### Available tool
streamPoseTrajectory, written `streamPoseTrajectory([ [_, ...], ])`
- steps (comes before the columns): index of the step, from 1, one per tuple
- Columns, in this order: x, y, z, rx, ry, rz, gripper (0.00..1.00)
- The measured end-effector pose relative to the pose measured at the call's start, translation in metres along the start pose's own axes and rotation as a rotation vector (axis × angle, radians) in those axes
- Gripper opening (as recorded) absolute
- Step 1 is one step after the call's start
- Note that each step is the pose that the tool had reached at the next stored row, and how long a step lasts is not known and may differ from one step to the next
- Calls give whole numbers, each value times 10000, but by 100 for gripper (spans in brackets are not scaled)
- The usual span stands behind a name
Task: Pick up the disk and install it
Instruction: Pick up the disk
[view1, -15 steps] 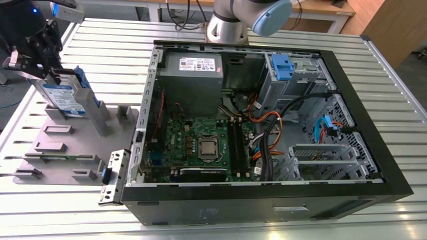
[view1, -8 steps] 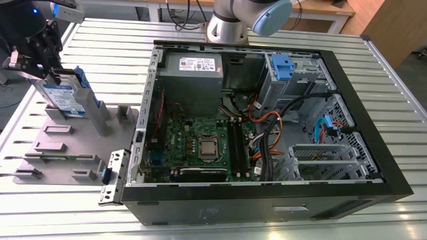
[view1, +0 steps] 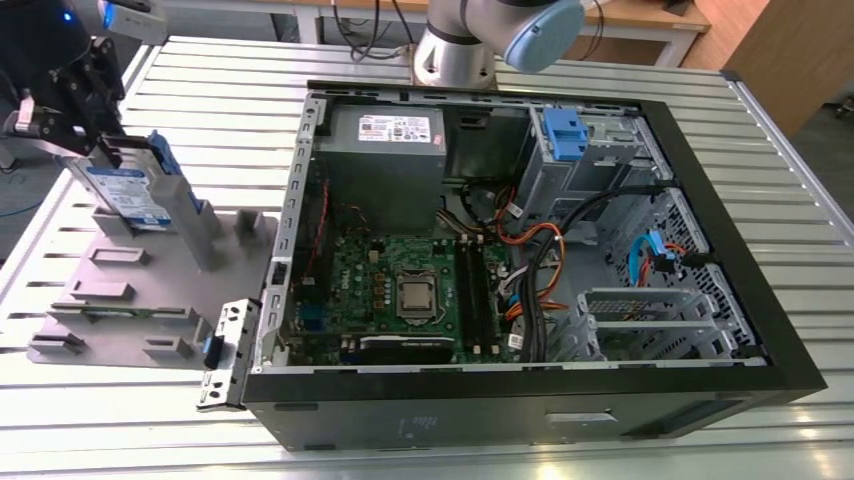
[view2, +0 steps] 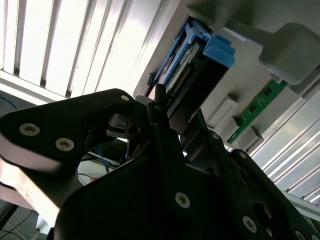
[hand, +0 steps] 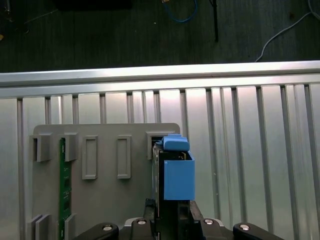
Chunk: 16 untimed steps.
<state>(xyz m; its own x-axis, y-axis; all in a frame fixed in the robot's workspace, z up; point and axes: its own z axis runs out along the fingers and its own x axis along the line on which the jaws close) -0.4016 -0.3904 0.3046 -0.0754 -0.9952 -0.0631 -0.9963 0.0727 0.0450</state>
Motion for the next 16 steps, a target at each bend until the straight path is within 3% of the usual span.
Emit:
streamPoseTrajectory([
  [3,-3,2,-44,-4,4,0,35],
  [16,-3,2,-47,-5,4,0,35],
])
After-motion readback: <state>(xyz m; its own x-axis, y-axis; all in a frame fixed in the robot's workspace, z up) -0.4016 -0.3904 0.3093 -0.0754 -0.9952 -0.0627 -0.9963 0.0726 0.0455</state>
